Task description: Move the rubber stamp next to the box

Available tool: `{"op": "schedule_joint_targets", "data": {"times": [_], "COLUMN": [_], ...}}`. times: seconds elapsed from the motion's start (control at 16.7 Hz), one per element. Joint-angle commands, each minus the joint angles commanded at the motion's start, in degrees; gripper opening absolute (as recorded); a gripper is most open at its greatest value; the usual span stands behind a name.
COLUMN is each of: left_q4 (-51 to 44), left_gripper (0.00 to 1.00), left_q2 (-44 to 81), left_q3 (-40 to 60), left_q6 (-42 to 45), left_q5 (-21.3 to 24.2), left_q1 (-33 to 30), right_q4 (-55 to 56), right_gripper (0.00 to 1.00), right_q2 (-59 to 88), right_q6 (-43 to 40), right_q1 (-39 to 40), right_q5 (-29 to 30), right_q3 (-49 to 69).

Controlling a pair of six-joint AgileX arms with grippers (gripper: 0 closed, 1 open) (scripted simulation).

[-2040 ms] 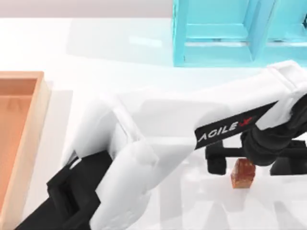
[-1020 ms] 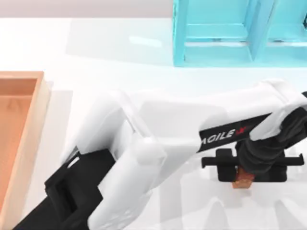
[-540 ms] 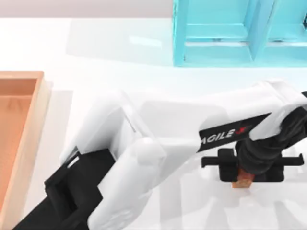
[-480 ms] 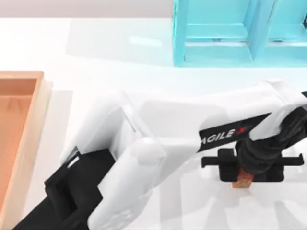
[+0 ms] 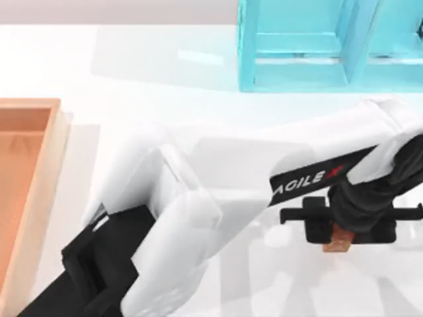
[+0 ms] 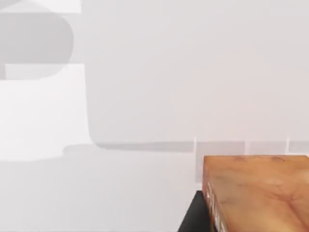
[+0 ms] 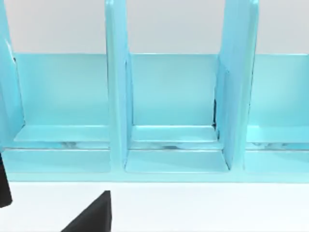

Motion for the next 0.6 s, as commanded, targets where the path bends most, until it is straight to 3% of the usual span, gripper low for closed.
{"op": "schedule_joint_targets", "data": {"times": [0.24,0.6], "left_q4": [-6.77,-7.08], "left_gripper": [0.0,0.0], "left_q2": [-0.18,-0.64], "left_q3": [6.21,6.01], "left_q6": [0.2,0.77], "left_q5": [0.06,0.09], "left_q1": [-0.21,0.32], "right_q4": [0.0,0.0], "right_gripper": [1.0,1.0], "right_q2": [0.0,0.0], "right_q6": [0.0,0.0], "right_q1": [0.0,0.0], "right_q5": [0.0,0.0], "right_q3": [0.0,0.0]}}
